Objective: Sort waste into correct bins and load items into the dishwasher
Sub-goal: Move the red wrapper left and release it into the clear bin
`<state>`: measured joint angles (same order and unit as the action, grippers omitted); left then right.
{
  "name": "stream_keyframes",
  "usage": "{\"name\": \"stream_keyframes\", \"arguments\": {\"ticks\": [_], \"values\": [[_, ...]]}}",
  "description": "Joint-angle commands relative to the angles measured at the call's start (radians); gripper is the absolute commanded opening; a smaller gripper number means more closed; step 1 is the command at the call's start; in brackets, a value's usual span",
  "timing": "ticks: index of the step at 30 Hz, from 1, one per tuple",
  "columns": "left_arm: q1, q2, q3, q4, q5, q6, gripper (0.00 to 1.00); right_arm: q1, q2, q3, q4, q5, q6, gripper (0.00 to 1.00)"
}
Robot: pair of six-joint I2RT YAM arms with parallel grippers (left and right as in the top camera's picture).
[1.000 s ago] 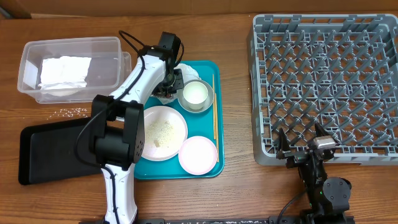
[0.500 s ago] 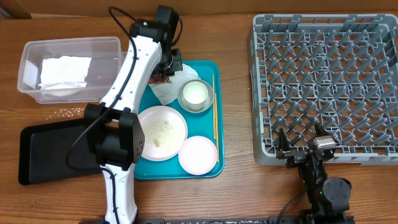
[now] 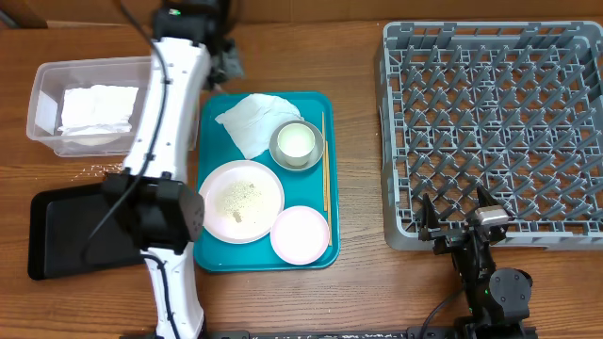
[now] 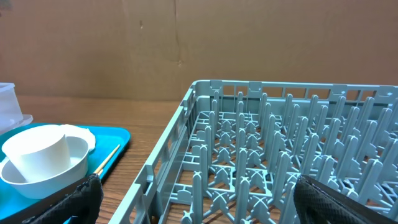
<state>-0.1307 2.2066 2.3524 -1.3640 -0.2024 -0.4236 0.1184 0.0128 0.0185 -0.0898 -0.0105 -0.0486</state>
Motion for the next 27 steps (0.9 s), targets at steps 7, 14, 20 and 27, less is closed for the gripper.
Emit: {"name": "stream_keyframes", "arguments": {"ticks": [7, 14, 20, 27], "values": [[0.195, -0.01, 0.015, 0.031, -0.04, 0.017, 0.04, -0.003, -0.01, -0.01, 0.006, 0.01, -0.001, 1.0], [0.269, -0.008, -0.023, 0.053, 0.04, 0.016, 0.95, -0.003, -0.01, -0.01, 0.006, 0.01, -0.001, 1.0], [0.282, -0.008, -0.024, 0.022, 0.181, 0.029, 0.66, -0.003, -0.01, -0.01, 0.006, 0.01, -0.001, 1.0], [0.212, -0.007, -0.029, 0.002, 0.371, 0.129, 0.57, -0.003, -0.01, -0.01, 0.006, 0.01, -0.001, 1.0]]}}
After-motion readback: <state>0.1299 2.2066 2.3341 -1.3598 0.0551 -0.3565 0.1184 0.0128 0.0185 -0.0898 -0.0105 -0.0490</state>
